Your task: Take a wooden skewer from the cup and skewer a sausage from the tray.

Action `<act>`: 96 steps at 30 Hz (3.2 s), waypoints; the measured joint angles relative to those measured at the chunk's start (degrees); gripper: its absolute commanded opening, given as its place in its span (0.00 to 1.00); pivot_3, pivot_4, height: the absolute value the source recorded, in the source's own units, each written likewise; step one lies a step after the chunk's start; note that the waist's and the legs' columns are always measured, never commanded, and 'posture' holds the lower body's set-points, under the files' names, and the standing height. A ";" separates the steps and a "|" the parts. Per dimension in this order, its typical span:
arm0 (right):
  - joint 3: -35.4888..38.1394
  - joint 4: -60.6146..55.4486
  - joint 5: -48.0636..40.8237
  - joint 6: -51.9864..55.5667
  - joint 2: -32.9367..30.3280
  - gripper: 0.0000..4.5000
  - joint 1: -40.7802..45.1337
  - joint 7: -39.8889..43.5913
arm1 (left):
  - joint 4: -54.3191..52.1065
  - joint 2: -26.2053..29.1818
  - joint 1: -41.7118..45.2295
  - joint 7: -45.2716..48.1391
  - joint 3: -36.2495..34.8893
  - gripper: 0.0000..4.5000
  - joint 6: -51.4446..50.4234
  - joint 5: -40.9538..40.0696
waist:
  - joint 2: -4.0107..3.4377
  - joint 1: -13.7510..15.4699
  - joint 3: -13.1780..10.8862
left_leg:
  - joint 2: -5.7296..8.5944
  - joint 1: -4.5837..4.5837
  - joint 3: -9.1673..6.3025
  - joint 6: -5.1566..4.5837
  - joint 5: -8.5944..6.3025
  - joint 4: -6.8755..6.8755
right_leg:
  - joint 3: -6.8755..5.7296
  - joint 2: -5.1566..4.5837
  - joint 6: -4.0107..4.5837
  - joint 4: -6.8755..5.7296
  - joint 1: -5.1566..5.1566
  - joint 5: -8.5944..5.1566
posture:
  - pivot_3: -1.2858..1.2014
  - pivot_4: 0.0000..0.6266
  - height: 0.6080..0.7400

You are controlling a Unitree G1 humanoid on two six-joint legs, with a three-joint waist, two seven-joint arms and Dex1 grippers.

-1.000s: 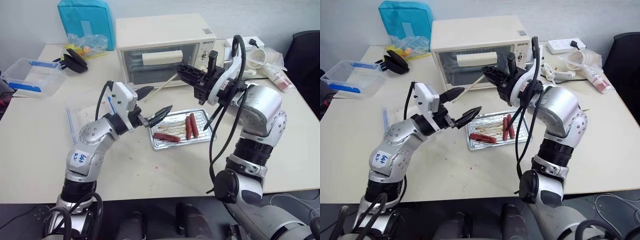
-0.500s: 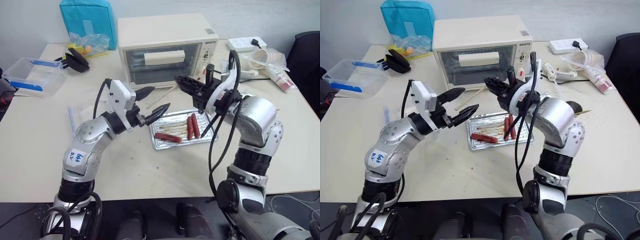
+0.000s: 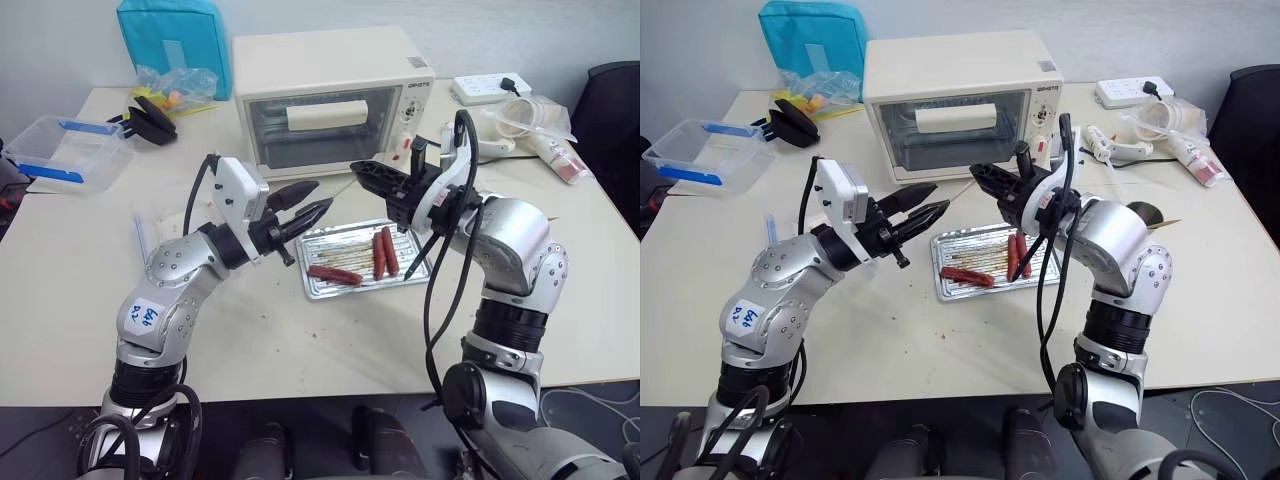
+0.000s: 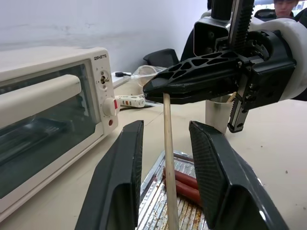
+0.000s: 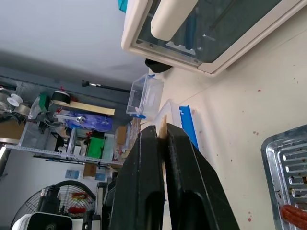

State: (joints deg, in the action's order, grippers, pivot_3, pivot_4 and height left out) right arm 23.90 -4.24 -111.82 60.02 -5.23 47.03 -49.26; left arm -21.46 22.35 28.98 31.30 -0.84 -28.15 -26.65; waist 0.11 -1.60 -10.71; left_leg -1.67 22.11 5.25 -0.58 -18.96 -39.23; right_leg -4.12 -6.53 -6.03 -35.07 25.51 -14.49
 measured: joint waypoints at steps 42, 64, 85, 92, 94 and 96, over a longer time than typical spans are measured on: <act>-2.54 -0.09 -0.56 0.19 -3.39 0.06 2.13 1.00 | 2.26 -2.28 -0.36 -1.00 1.06 0.00 2.40 1.98 | 0.00 0.00 0.00 | 0.00 0.04 0.00 -0.11 -0.07 0.01 | -0.01 -0.02 -0.01 0.10 0.00 0.00 | 0.52 0.24 1.00; -36.58 -8.63 57.89 -3.37 -48.78 0.67 -1.18 64.30 | -4.11 19.16 -7.52 9.73 -11.91 0.00 -8.59 -8.38 | 0.05 0.17 -0.04 | 0.03 0.08 0.11 -0.25 -0.21 0.08 | -0.07 -0.05 -0.11 0.50 0.03 0.07 | 0.52 0.24 1.00; -34.49 -8.78 83.01 -1.15 -35.63 0.67 -14.95 63.29 | -12.36 25.59 -10.68 11.97 -13.73 0.00 -15.81 -18.63 | 0.28 1.50 0.00 | 0.01 0.07 0.11 -0.09 -0.24 0.04 | -0.13 -0.01 -0.04 0.53 0.01 0.11 | 0.52 0.24 1.00; -34.47 -8.85 86.29 -1.17 -32.97 0.67 -15.22 64.09 | -11.92 25.25 -9.29 11.67 -13.10 0.00 -15.74 -18.70 | 0.28 1.46 0.00 | 0.03 0.06 0.12 -0.08 -0.24 0.04 | -0.13 0.00 -0.04 0.48 0.01 0.11 | 0.52 0.24 1.00; -34.48 -8.59 87.29 -1.34 -32.09 0.63 -15.16 64.65 | -11.76 25.12 -8.99 11.49 -12.48 0.00 -15.73 -18.70 | 0.28 1.48 0.00 | 0.03 0.06 0.12 -0.08 -0.24 0.03 | -0.13 0.00 -0.04 0.48 0.01 0.11 | 0.52 0.24 1.00; -34.48 -8.13 88.18 -1.61 -31.56 0.55 -14.89 65.22 | -11.74 24.92 -8.66 11.29 -12.09 0.00 -15.73 -18.70 | 0.28 1.46 0.00 | 0.03 0.06 0.12 -0.08 -0.24 0.03 | -0.12 0.00 -0.04 0.46 0.01 0.11 | 0.52 0.24 1.00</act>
State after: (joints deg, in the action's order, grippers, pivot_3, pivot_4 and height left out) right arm -10.58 -12.37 -23.64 58.41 -36.79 32.14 15.96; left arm -33.20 47.27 20.32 42.59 -12.93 -43.88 -45.36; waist 0.40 -0.14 -10.71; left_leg -1.63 22.17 5.37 -0.66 -19.20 -39.21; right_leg -4.24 -6.53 -6.07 -34.60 25.51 -14.38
